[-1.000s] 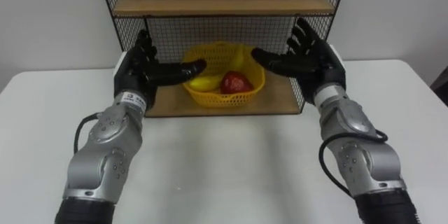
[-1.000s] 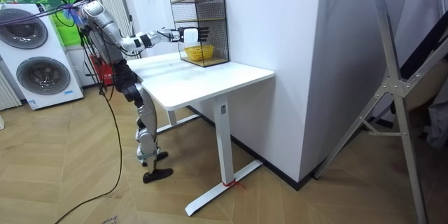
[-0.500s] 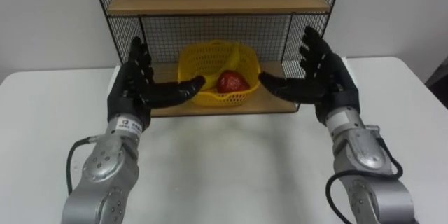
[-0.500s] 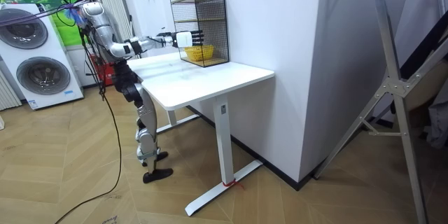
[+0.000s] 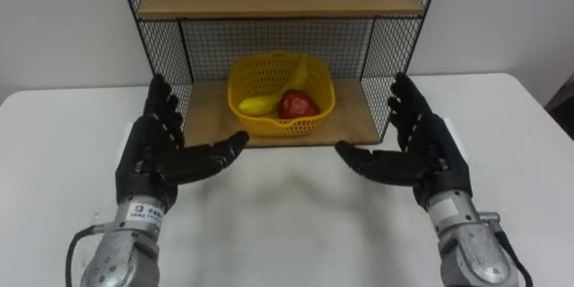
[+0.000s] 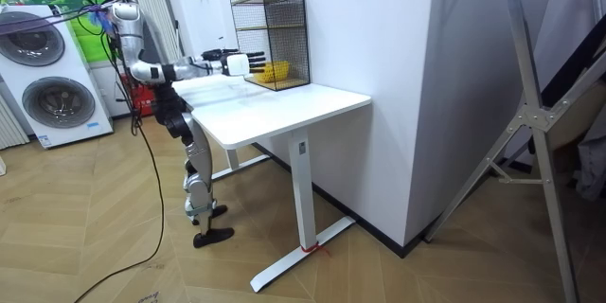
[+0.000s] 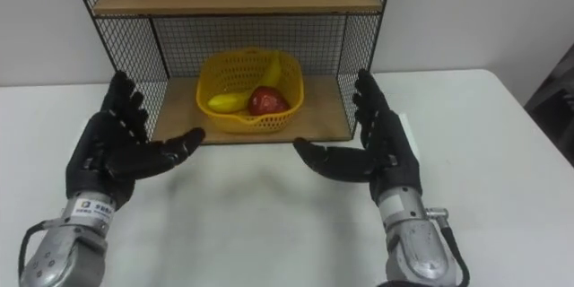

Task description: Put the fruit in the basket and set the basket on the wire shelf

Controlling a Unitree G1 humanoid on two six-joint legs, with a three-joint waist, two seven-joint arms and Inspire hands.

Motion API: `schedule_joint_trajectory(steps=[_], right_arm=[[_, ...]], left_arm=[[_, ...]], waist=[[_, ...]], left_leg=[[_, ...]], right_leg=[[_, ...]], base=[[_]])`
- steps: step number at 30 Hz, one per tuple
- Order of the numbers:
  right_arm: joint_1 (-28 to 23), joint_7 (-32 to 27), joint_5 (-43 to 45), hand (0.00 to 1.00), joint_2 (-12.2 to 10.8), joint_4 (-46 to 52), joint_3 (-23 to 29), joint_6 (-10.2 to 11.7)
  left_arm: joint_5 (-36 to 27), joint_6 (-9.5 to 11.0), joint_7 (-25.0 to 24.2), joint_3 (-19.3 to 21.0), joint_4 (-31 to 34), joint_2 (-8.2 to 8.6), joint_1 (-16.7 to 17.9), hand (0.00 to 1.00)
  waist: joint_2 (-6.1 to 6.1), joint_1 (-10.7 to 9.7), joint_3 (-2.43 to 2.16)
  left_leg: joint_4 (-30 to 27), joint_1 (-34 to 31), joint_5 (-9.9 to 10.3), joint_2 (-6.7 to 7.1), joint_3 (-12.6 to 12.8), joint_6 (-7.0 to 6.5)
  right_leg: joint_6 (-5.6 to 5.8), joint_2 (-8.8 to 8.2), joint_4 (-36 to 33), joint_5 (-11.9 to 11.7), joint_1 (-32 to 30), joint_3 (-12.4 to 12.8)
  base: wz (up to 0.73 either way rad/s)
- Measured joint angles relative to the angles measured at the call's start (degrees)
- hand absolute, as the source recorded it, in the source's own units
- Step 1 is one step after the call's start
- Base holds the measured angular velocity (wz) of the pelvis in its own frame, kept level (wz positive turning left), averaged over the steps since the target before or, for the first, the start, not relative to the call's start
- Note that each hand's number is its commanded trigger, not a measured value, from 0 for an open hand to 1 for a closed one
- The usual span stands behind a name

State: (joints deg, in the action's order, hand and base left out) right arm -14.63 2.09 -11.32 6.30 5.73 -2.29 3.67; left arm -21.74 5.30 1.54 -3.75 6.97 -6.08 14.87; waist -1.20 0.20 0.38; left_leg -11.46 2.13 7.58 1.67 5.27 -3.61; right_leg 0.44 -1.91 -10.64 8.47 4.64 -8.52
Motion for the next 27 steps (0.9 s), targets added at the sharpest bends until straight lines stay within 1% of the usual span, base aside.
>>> schedule_joint_trajectory(steps=[2, 3, 5, 7, 8, 11, 14, 16, 20, 22, 24, 25, 27], right_arm=[[-1.8, 0.6, 0.0, 0.00, 0.0, 0.0, 0.0, 2.0], [-2.1, 0.6, 0.0, 0.00, 0.0, 0.0, 0.0, 2.3], [-3.2, 0.5, 0.2, 0.00, 0.0, 0.0, 0.0, 4.0], [-4.2, 0.5, 0.4, 0.00, 0.1, 0.0, 0.0, 5.3], [-4.8, 0.4, 0.4, 0.00, 0.1, 0.0, 0.0, 5.8], [-5.6, -0.2, 0.9, 0.00, 0.1, 0.0, 0.0, 7.0], [-5.8, -0.7, 0.9, 0.00, 0.1, 0.0, 0.0, 7.8], [-6.0, -0.8, 0.9, 0.00, 0.2, 0.0, 0.0, 9.1], [-6.6, -2.7, 1.0, 0.00, 0.2, 1.6, 0.0, 9.5], [-7.8, -4.6, 2.3, 0.00, 0.2, 3.1, 0.3, 11.0], [-8.8, -6.4, 3.5, 0.00, 0.5, 4.4, 0.8, 11.5], [-9.5, -8.2, 4.5, 0.00, 1.0, 5.5, 1.1, 11.8], [-9.7, -10.9, 7.4, 0.00, 1.2, 6.6, 2.0, 11.9]], left_arm=[[0.1, 2.8, 0.0, 0.0, 0.0, -0.06, 1.2, 0.00], [0.1, 3.3, 0.0, 0.0, 0.0, -0.10, 1.3, 0.00], [0.3, 5.4, 0.0, -0.1, 0.0, -0.18, 2.0, 0.00], [1.5, 6.6, 0.0, -0.2, 0.0, -0.18, 2.7, 0.00], [1.8, 7.2, 0.1, -0.3, 0.0, -0.19, 3.3, 0.00], [2.1, 8.7, 0.1, -1.4, 0.0, -0.22, 5.0, 0.00], [2.1, 9.3, 0.1, -2.2, 0.0, -0.22, 5.7, 0.00], [2.1, 10.3, 0.1, -2.6, 0.0, -0.27, 6.1, 0.00], [2.1, 11.3, 0.3, -2.8, 0.0, -0.28, 6.2, 0.00], [2.3, 11.5, 0.9, -2.4, 0.3, -0.25, 6.5, 0.00], [3.1, 11.5, 2.2, -1.7, 1.4, -0.18, 7.7, 0.00], [3.4, 11.5, 3.5, -1.1, 2.8, -0.20, 8.3, 0.00], [3.9, 12.3, 5.7, 0.2, 4.3, -0.18, 8.3, 0.00]], waist=[[-0.02, -0.1, 0.01], [-0.02, -0.1, 0.01], [-0.05, -0.2, -0.04], [-0.05, -0.1, -0.09], [-0.01, -0.1, -0.32], [0.07, -0.1, -0.28], [0.20, -0.1, -0.34], [0.28, -0.2, -0.37], [0.35, 0.0, -0.36], [0.50, 0.1, -0.38], [0.70, 0.3, -0.64], [0.76, 0.3, -0.76], [0.84, 0.2, -0.71]], left_leg=[[0.0, 0.0, 0.0, 0.00, 0.0, 0.00], [0.0, 0.0, 0.0, 0.01, 0.0, 0.00], [0.0, 0.0, 0.0, 0.02, 0.0, 0.01], [0.0, -0.2, 0.0, 0.03, 0.0, 0.02], [-0.1, -0.5, 0.0, 0.03, 0.0, 0.01], [0.0, -0.7, 0.0, 0.04, 0.0, 0.01], [0.0, -0.8, 0.0, 0.04, 0.0, 0.02], [0.0, -0.8, 0.0, 0.04, 0.0, 0.02], [0.0, -0.7, 0.0, 0.03, 0.0, 0.02], [0.0, -0.8, 0.0, 0.02, 0.1, 0.02], [-0.1, -1.2, 0.1, 0.02, 0.1, 0.04], [-0.1, -1.4, 0.1, 0.03, 0.1, 0.05], [0.0, -1.4, 0.1, 0.05, 0.0, 0.05]], right_leg=[[0.00, 0.01, 0.0, 0.0, 0.0, 0.0], [0.00, 0.01, 0.0, 0.0, 0.0, 0.0], [0.02, 0.01, 0.0, 0.0, 0.0, 0.0], [0.02, 0.01, 0.0, 0.0, -0.2, -0.2], [0.02, 0.02, 0.0, 0.0, -0.6, -0.2], [0.01, 0.04, 0.0, 0.0, -0.8, -0.2], [0.01, 0.04, 0.0, 0.0, -0.8, -0.2], [0.02, 0.04, 0.0, 0.0, -0.8, -0.2], [0.02, 0.05, 0.0, 0.0, -0.8, 0.2], [0.01, 0.08, 0.0, 0.0, -0.9, 0.3], [0.02, 0.08, -0.2, 0.0, -1.4, 0.4], [0.03, 0.08, -0.2, 0.0, -1.7, 0.4], [0.01, 0.10, -0.2, 0.0, -1.7, 0.4]], base=[[0.00], [0.00], [0.00], [0.00], [0.00], [0.00], [0.00], [0.00], [0.00], [0.00], [-0.04], [0.00], [0.00]])
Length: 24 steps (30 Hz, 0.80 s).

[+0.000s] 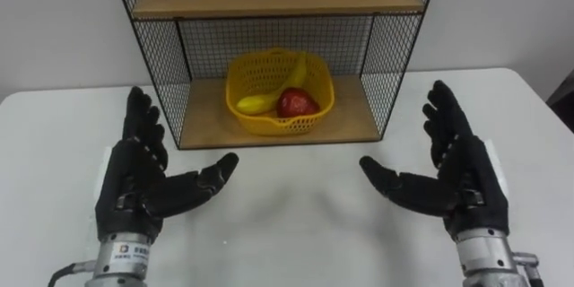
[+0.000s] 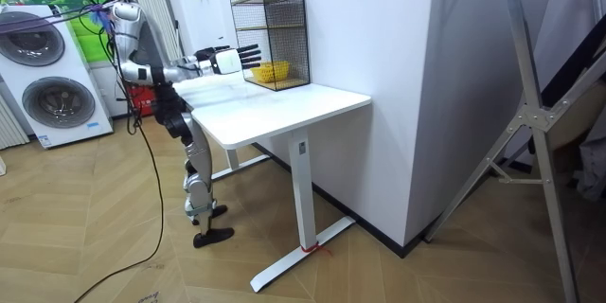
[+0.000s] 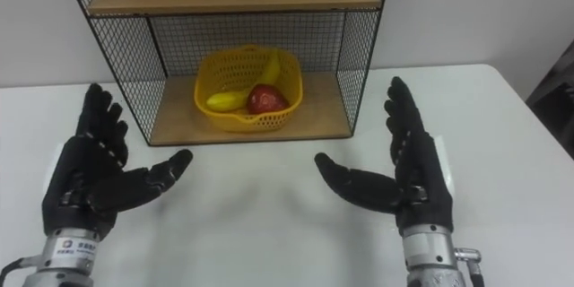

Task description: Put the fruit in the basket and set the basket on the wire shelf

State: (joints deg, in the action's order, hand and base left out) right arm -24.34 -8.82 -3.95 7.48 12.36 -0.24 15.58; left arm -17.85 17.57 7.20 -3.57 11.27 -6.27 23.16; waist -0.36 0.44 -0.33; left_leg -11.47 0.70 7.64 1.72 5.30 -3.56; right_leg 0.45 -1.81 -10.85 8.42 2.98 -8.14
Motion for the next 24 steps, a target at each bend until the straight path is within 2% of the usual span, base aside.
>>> schedule_joint_trajectory(steps=[2, 3, 5, 6, 8, 9, 11, 12, 14, 15, 16, 17, 18, 19, 20, 23, 24], right_arm=[[0.1, -3.4, 1.8, 0.00, 0.3, 0.2, 1.6, 1.5], [0.1, -6.0, 2.0, 0.00, 1.3, 0.4, 2.8, 2.4], [0.1, -11.4, 1.8, 0.00, 2.8, 2.1, 7.3, 3.1], [0.1, -12.9, 1.8, 0.00, 3.4, 2.3, 8.9, 3.6], [0.4, -19.1, 1.2, 0.00, 6.9, 4.0, 16.8, 4.1], [0.7, -20.7, 0.7, 0.00, 7.8, 4.7, 19.1, 4.2], [2.1, -26.9, -0.3, 0.00, 11.3, 5.6, 28.2, 5.2], [2.4, -28.5, -0.3, 0.00, 12.0, 5.5, 30.4, 5.6], [3.9, -35.1, -0.4, 0.00, 13.5, 5.0, 36.2, 6.6], [4.2, -36.4, -0.3, 0.00, 13.6, 4.7, 37.3, 6.7], [4.1, -38.6, -0.6, 0.00, 14.1, 3.7, 39.7, 6.6], [4.2, -40.5, -2.5, 0.00, 15.2, 2.9, 41.8, 6.2], [4.4, -41.5, -3.5, 0.00, 16.0, 2.1, 42.7, 6.1], [5.5, -43.6, -5.3, 0.00, 17.9, 0.1, 44.5, 5.6], [6.3, -44.6, -6.1, 0.00, 19.0, -1.2, 45.4, 5.5], [8.9, -49.3, -8.7, 0.00, 27.2, -11.9, 52.1, 4.2], [9.0, -49.8, -9.3, 0.00, 28.4, -13.7, 53.2, 3.9]], left_arm=[[0.0, 1.4, 2.3, 1.9, 1.5, -0.11, -0.1, 0.00], [0.0, 2.6, 3.8, 3.7, 2.2, -0.15, -0.1, 0.00], [0.0, 3.0, 8.4, 9.2, 5.0, -0.50, -0.2, 0.00], [0.0, 3.1, 9.8, 10.6, 6.0, -0.95, -0.3, 0.00], [-0.1, 4.1, 15.9, 17.6, 9.9, -3.95, -1.0, 0.00], [-0.3, 4.5, 17.4, 19.8, 10.8, -4.82, -1.1, 0.00], [-0.5, 6.0, 23.4, 28.8, 13.6, -8.52, -1.9, 0.00], [-0.5, 6.6, 24.8, 31.2, 13.6, -9.47, -2.4, 0.00], [-1.2, 7.2, 31.3, 39.0, 13.5, -12.86, -3.6, 0.00], [-1.3, 7.2, 32.7, 40.2, 13.3, -13.64, -4.1, 0.00], [-1.4, 7.1, 35.2, 42.8, 12.6, -15.19, -4.6, 0.00], [-2.6, 6.9, 37.8, 45.5, 11.6, -17.02, -4.8, 0.00], [-3.1, 6.7, 39.2, 46.8, 11.1, -17.97, -5.1, 0.00], [-3.5, 6.6, 41.8, 49.3, 9.6, -19.54, -5.9, 0.00], [-3.5, 6.6, 42.9, 50.6, 8.8, -20.19, -6.1, 0.00], [-5.0, 5.3, 48.0, 56.5, 2.9, -24.26, -6.1, 0.00], [-5.6, 5.1, 48.7, 57.6, 1.9, -24.74, -6.1, 0.00]], waist=[[0.09, 0.2, 0.06], [0.19, 0.3, 0.08], [0.15, 0.5, 0.24], [0.20, 0.6, 0.25], [0.17, 1.1, 0.44], [0.09, 1.1, 0.52], [0.05, 1.0, 0.43], [0.05, 1.1, 0.44], [-0.02, 1.1, 0.48], [-0.02, 1.1, 0.44], [-0.07, 1.2, 0.46], [-0.25, 1.2, 0.37], [-0.28, 1.2, 0.44], [-0.39, 1.1, 0.42], [-0.49, 1.1, 0.33], [-0.60, 0.0, 0.37], [-0.68, 0.1, 0.37]], left_leg=[[0.1, 0.1, 0.0, 0.00, 0.0, 0.04], [0.1, 0.1, 0.0, 0.00, 0.1, 0.04], [0.2, 0.1, 0.0, -0.01, 0.1, 0.05], [0.2, 0.1, 0.0, -0.01, 0.0, 0.05], [0.1, -0.1, 0.0, 0.01, -0.1, 0.05], [0.1, -0.2, -0.1, 0.01, -0.2, 0.05], [0.0, -0.6, -0.1, 0.00, -0.3, 0.08], [0.0, -0.7, -0.1, -0.01, -0.3, 0.08], [0.0, -0.7, -0.1, 0.01, -0.6, 0.12], [0.0, -0.8, -0.1, 0.01, -0.7, 0.13], [-0.1, -1.0, -0.1, 0.03, -0.7, 0.13], [-0.2, -1.0, 0.0, 0.05, -0.7, 0.17], [-0.3, -1.0, 0.0, 0.08, -0.7, 0.16], [-0.3, -1.0, 0.0, 0.21, -0.8, 0.15], [-0.4, -1.1, 0.0, 0.26, -0.8, 0.14], [-1.6, -1.6, 0.6, 0.40, -1.3, 0.25], [-1.8, -1.8, 0.7, 0.38, -1.1, 0.29]], right_leg=[[0.01, 0.05, 0.1, -0.1, 0.0, 0.1], [0.02, 0.08, 0.1, -0.1, 0.0, 0.1], [0.02, 0.09, 0.0, 0.0, -0.1, 0.1], [0.01, 0.07, 0.0, 0.0, -0.1, 0.1], [0.01, 0.01, 0.0, 0.1, -0.2, -0.2], [0.01, 0.01, 0.0, 0.1, -0.3, -0.2], [-0.01, 0.03, 0.0, 0.1, -0.7, -0.3], [-0.03, 0.04, 0.0, 0.1, -0.8, -0.2], [-0.05, 0.03, 0.0, 0.2, -0.7, -0.5], [-0.06, 0.01, 0.0, 0.2, -0.7, -0.8], [-0.08, -0.02, 0.0, 0.2, -0.9, -0.8], [-0.08, -0.06, -0.3, 0.4, -1.0, -0.8], [-0.05, -0.12, -0.7, 0.6, -1.1, -0.8], [-0.05, -0.29, -1.6, 1.1, -1.5, -0.8], [-0.07, -0.38, -2.0, 1.3, -1.7, -0.8], [-0.34, -0.74, -3.6, 2.6, -2.2, -1.3], [-0.36, -0.73, -4.1, 2.7, -2.6, -1.2]], base=[[0.00], [-0.04], [-0.02], [0.00], [0.04], [0.03], [0.00], [0.00], [0.05], [0.06], [0.00], [0.00], [0.00], [0.00], [0.00], [0.11], [-0.03]])
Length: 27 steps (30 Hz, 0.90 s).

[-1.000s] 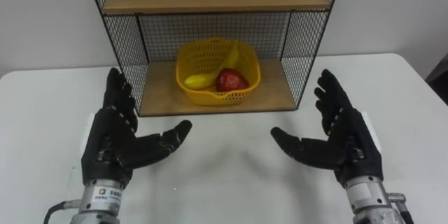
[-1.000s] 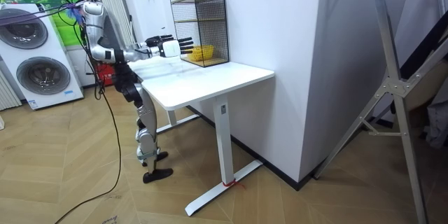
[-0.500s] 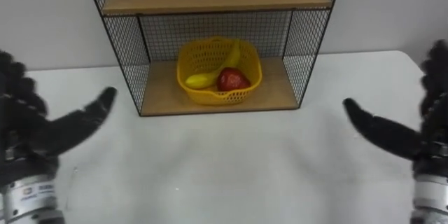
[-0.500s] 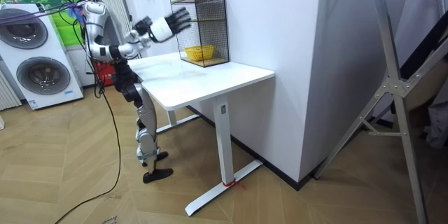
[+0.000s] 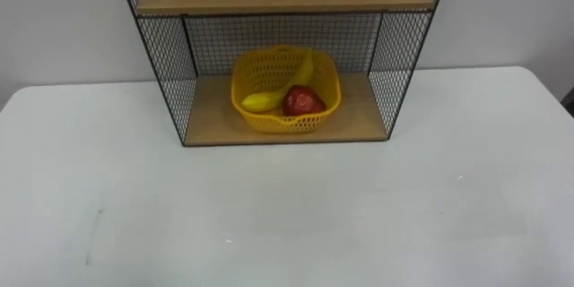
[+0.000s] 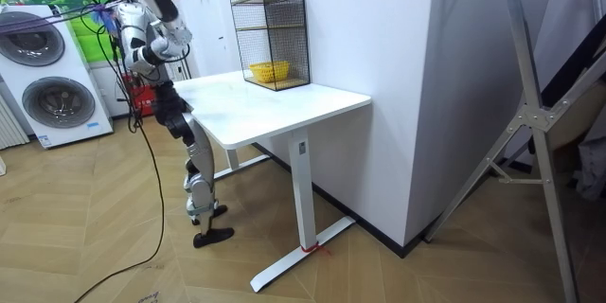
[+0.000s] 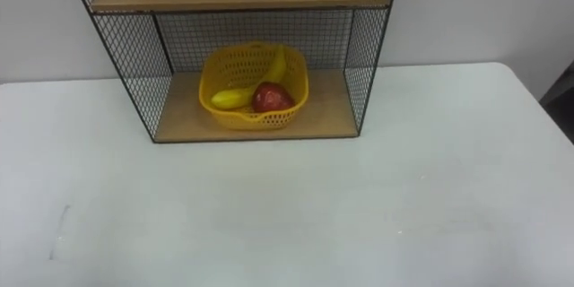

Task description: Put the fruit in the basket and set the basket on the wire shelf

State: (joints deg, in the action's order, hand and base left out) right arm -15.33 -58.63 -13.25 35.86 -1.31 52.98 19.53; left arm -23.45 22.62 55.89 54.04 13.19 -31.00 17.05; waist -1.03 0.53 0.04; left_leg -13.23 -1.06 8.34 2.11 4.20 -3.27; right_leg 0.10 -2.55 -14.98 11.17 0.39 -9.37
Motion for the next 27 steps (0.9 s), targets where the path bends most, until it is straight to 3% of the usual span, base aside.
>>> schedule_joint_trajectory(steps=[2, 3, 4, 5, 7, 9, 11, 13, 14, 15, 18, 21, 24, 27], right_arm=[[0.3, -2.9, -2.7, 0.00, 4.7, -8.0, 2.5, -1.3], [0.3, -3.5, -3.4, 0.00, 5.7, -9.8, 2.8, -1.7], [0.6, -4.4, -5.3, 0.00, 7.6, -13.1, 2.9, -2.6], [0.7, -4.6, -6.3, 0.00, 8.4, -14.6, 3.2, -3.1], [-0.1, -5.1, -11.4, 0.00, 10.8, -21.0, 4.7, -4.2], [-0.9, -5.1, -14.2, 0.00, 12.9, -27.9, 4.7, -5.8], [-1.8, -5.4, -17.1, 0.00, 13.1, -32.5, 5.7, -7.1], [-2.8, -5.1, -20.4, 0.00, 13.1, -37.0, 6.6, -8.1], [-3.4, -5.0, -22.2, 0.00, 13.1, -39.5, 8.2, -8.7], [-4.0, -5.0, -22.6, 0.00, 13.1, -40.9, 8.7, -8.8], [-8.3, -4.4, -25.3, 0.00, 12.9, -48.8, 9.4, -9.0], [-11.3, -2.7, -27.9, 0.00, 10.8, -56.7, 9.5, -9.2], [-11.9, -0.7, -31.9, 0.00, 7.0, -61.6, 9.6, -9.2], [-11.8, 1.1, -35.6, 0.00, 2.5, -64.9, 8.1, -9.1]], left_arm=[[-2.5, -0.7, 3.4, 3.2, -4.6, -2.93, 0.0, 0.00], [-3.1, -0.9, 4.1, 3.6, -6.4, -3.92, 0.0, 0.00], [-5.0, -1.6, 5.2, 4.4, -10.5, -6.06, 0.0, 0.00], [-6.0, -2.0, 5.8, 4.6, -12.5, -7.06, 0.0, 0.00], [-9.5, -3.2, 7.6, 4.6, -19.0, -10.72, 0.4, 0.00], [-11.8, -4.1, 7.7, 4.3, -25.2, -12.81, 1.4, 0.00], [-16.3, -5.9, 7.6, 4.3, -33.7, -13.64, 1.5, 0.00], [-19.7, -7.1, 7.3, 4.3, -41.2, -14.93, 1.5, 0.00], [-21.3, -7.5, 6.9, 4.3, -45.4, -15.01, 1.7, 0.00], [-22.0, -7.7, 6.8, 4.3, -47.3, -14.99, 1.7, 0.00], [-24.0, -8.6, 5.3, 4.3, -56.7, -15.01, 3.3, 0.00], [-26.2, -9.2, 3.3, 4.4, -66.4, -14.91, 3.9, 0.00], [-27.8, -9.3, 1.3, 4.3, -71.5, -12.45, 5.2, 0.00], [-27.7, -9.2, -0.7, 3.3, -73.3, -8.39, 5.8, 0.00]], waist=[[-0.40, 0.1, -0.15], [-0.55, 0.1, -0.25], [-0.68, 0.0, -0.40], [-0.66, -0.1, -0.45], [-0.71, -0.4, -0.78], [-0.73, -0.5, -0.80], [-0.07, -0.9, -1.10], [-0.16, -1.0, -1.06], [0.49, -0.8, -1.27], [0.40, -0.9, -1.15], [1.02, -0.7, -1.49], [1.30, -0.4, -1.46], [1.38, -0.3, -1.39], [1.42, -0.2, -1.36]], left_leg=[[-0.6, -0.4, 0.3, -0.25, 0.3, 0.18], [-0.7, -0.5, 0.4, -0.28, 0.3, 0.26], [-1.1, -0.5, 0.6, -0.41, 0.3, 0.41], [-1.5, -0.7, 0.8, -0.47, 0.2, 0.49], [-3.6, -2.4, 1.8, -0.52, -0.2, 0.75], [-4.4, -3.2, 2.3, -0.71, -0.5, 0.87], [-4.7, -4.0, 2.4, -0.77, -0.5, 0.86], [-4.7, -4.3, 2.4, -0.80, -0.2, 0.87], [-4.6, -4.4, 2.4, -0.83, -0.1, 0.87], [-4.6, -4.4, 2.4, -0.84, -0.1, 0.86], [-5.6, -4.8, 2.9, -1.38, -0.4, 0.88], [-5.9, -4.3, 3.2, -1.40, -0.5, 0.96], [-6.0, -3.7, 3.5, -1.49, -0.5, 0.94], [-6.1, -3.6, 3.8, -1.31, -1.7, 0.66]], right_leg=[[0.00, 0.08, -0.8, 0.3, -0.6, 0.1], [-0.06, 0.10, -0.9, 0.4, -0.6, 0.2], [-0.25, 0.10, -1.1, 0.6, -0.7, 0.4], [-0.48, 0.11, -1.3, 0.8, -0.7, 0.5], [-0.75, 0.28, -1.9, 1.3, -1.5, -0.1], [-0.61, 0.67, -1.8, 1.2, -1.6, -0.2], [-0.58, 0.94, -1.8, 1.0, -2.4, -0.1], [-0.67, 1.02, -1.7, 0.9, -2.7, -0.1], [-0.68, 1.05, -1.7, 0.9, -2.8, 0.1], [-0.67, 1.05, -1.7, 0.9, -2.8, 0.1], [-0.89, 0.91, -1.7, 1.1, -2.7, 0.0], [-1.08, 0.98, -1.7, 1.3, -2.0, 0.0], [-1.17, 1.12, -1.7, 1.4, -1.3, 0.2], [-1.20, 1.15, -1.7, 1.4, -1.2, 0.2]], base=[[-0.06], [-0.06], [-0.04], [0.00], [0.08], [0.07], [0.00], [-0.02], [-0.04], [0.00], [0.00], [0.00], [-0.03], [0.00]])
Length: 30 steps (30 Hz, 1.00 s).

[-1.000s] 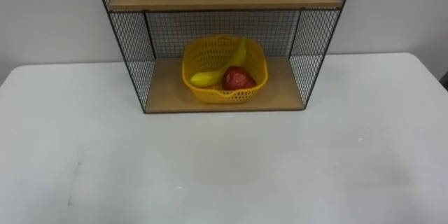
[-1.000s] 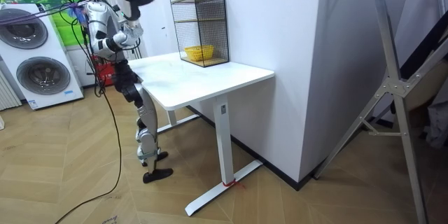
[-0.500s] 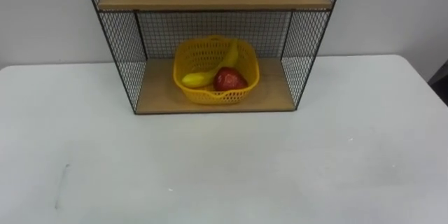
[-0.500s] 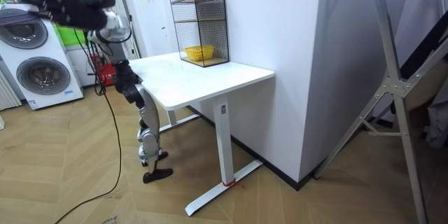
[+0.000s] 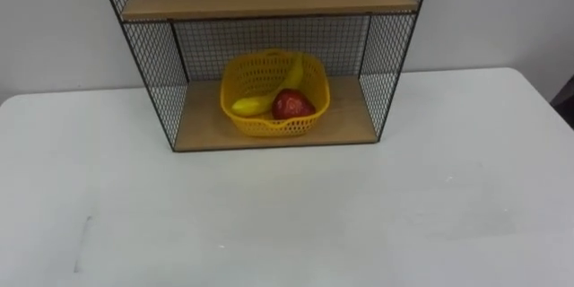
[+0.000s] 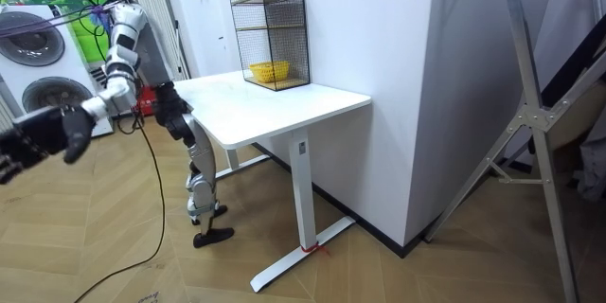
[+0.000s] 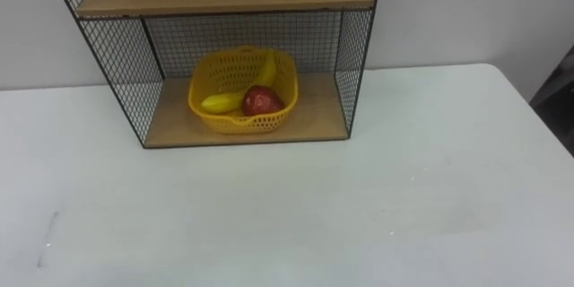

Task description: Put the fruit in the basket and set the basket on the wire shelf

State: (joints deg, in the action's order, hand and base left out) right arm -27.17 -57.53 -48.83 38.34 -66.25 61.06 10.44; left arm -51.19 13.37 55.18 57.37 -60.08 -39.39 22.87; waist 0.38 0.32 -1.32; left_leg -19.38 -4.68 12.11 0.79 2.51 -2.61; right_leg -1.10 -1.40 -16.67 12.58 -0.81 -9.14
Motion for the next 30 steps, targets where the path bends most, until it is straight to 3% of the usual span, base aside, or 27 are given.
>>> schedule_joint_trajectory(steps=[3, 5, 6, 8, 9, 11, 12, 14, 17, 19, 22, 28, 30], right_arm=[[0.7, 1.9, -0.7, 0.00, -5.4, -0.6, -3.3, 0.1], [1.8, 2.9, -2.5, 0.00, -9.6, -0.5, -6.4, 0.5], [2.3, 3.1, -3.4, 0.00, -10.5, -0.6, -7.2, 0.6], [4.0, 4.0, -7.0, 0.00, -14.8, -0.5, -11.0, 0.7], [4.4, 4.0, -7.7, 0.00, -15.9, -0.4, -12.0, 0.7], [6.4, 4.0, -11.9, 0.00, -19.6, -0.4, -14.8, 0.7], [7.0, 4.0, -12.2, 0.00, -20.6, -0.3, -15.5, 0.7], [8.7, 4.1, -13.4, 0.00, -24.0, 0.1, -18.9, 0.7], [9.8, 4.5, -16.6, 0.00, -26.5, 1.1, -20.3, 0.5], [11.0, 4.2, -16.4, 0.00, -28.9, 2.7, -22.8, 0.6], [13.3, 3.8, -16.2, 0.00, -29.8, 3.5, -25.7, 0.4], [14.6, 4.5, -11.8, 0.00, -29.8, 4.2, -33.1, -0.8], [14.8, 4.9, -10.1, 0.00, -29.8, 4.6, -34.4, -2.0]], left_arm=[[0.2, 0.0, -3.0, -3.3, -2.1, 4.29, -0.2, 0.00], [0.2, 0.0, -4.7, -7.1, -2.1, 8.89, -0.6, 0.00], [0.2, 0.0, -5.1, -8.2, -2.1, 9.96, -0.6, 0.00], [0.1, 0.0, -7.3, -12.2, -2.4, 14.37, -0.8, 0.00], [0.1, 0.0, -7.9, -13.4, -2.4, 15.50, -0.8, 0.00], [-0.5, 0.0, -10.1, -17.2, -2.6, 19.73, -1.0, 0.00], [-0.6, -0.1, -10.6, -17.5, -2.6, 20.73, -1.2, 0.00], [-3.0, -0.2, -13.1, -19.9, -2.8, 24.25, -1.3, 0.00], [-6.4, -1.0, -16.2, -20.4, -4.0, 26.47, -1.9, 0.00], [-6.6, -1.5, -18.1, -21.0, -4.1, 28.91, -2.2, 0.00], [-6.1, -2.9, -20.5, -24.8, -4.1, 30.60, -2.9, 0.00], [3.7, -6.2, -27.5, -33.3, -4.1, 30.67, -5.2, 0.00], [5.7, -7.2, -29.7, -35.3, -4.0, 30.67, -6.4, 0.00]], waist=[[0.00, 0.0, 0.02], [0.10, 0.0, 0.08], [0.10, 0.0, 0.08], [0.08, -0.2, 0.09], [0.08, -0.3, 0.09], [0.06, -0.8, 0.09], [0.05, -1.0, 0.10], [0.05, -1.4, 0.10], [0.03, -1.3, 0.10], [-0.11, -1.3, 0.20], [-0.11, -1.5, 0.22], [-0.16, -1.9, 0.69], [-0.35, -1.9, 1.18]], left_leg=[[0.2, 0.2, 0.0, 0.04, -0.1, 0.05], [0.2, 0.2, 0.0, 0.05, -0.1, 0.07], [0.3, 0.3, 0.0, 0.04, -0.1, 0.06], [0.3, 0.4, 0.0, -0.06, 0.0, 0.05], [0.3, 0.4, 0.0, -0.05, 0.0, 0.06], [0.3, 0.3, 0.0, -0.04, 0.0, 0.05], [0.3, 0.3, 0.0, -0.04, 0.0, 0.06], [0.4, 0.3, 0.0, -0.06, 0.1, 0.06], [0.5, 0.5, -0.1, -0.09, 0.3, 0.07], [0.9, 1.2, -0.3, -0.05, 0.5, 0.38], [1.1, 1.9, -0.3, 0.06, 0.5, 0.40], [2.8, 2.6, -1.4, 0.14, 0.6, 0.55], [3.9, 3.0, -2.0, 0.29, 0.5, 0.50]], right_leg=[[-0.01, 0.08, 0.0, 0.0, 0.1, 0.2], [0.12, 0.08, 0.0, -0.1, 0.1, 0.2], [0.13, 0.11, 0.0, -0.2, 0.1, 0.3], [-0.01, 0.18, 0.1, -0.2, 0.2, 0.5], [0.00, 0.17, 0.1, -0.2, 0.2, 0.5], [-0.12, 0.08, 0.0, -0.1, 0.2, 0.3], [-0.12, 0.06, 0.0, -0.1, 0.2, 0.2], [-0.07, 0.04, 0.0, -0.1, 0.1, 0.4], [0.00, 0.03, 0.0, -0.2, 0.1, 0.5], [0.31, -0.03, 0.0, -0.4, 0.5, 0.7], [0.04, -0.15, 0.0, -0.2, 1.3, 0.7], [0.38, -0.27, 1.4, -1.0, 2.0, 0.0], [0.34, -0.44, 1.7, -1.0, 2.2, -0.3]], base=[[-0.01], [0.00], [-0.05], [-0.06], [0.00], [0.00], [0.00], [-0.02], [-0.02], [-0.02], [0.01], [0.05], [0.06]])
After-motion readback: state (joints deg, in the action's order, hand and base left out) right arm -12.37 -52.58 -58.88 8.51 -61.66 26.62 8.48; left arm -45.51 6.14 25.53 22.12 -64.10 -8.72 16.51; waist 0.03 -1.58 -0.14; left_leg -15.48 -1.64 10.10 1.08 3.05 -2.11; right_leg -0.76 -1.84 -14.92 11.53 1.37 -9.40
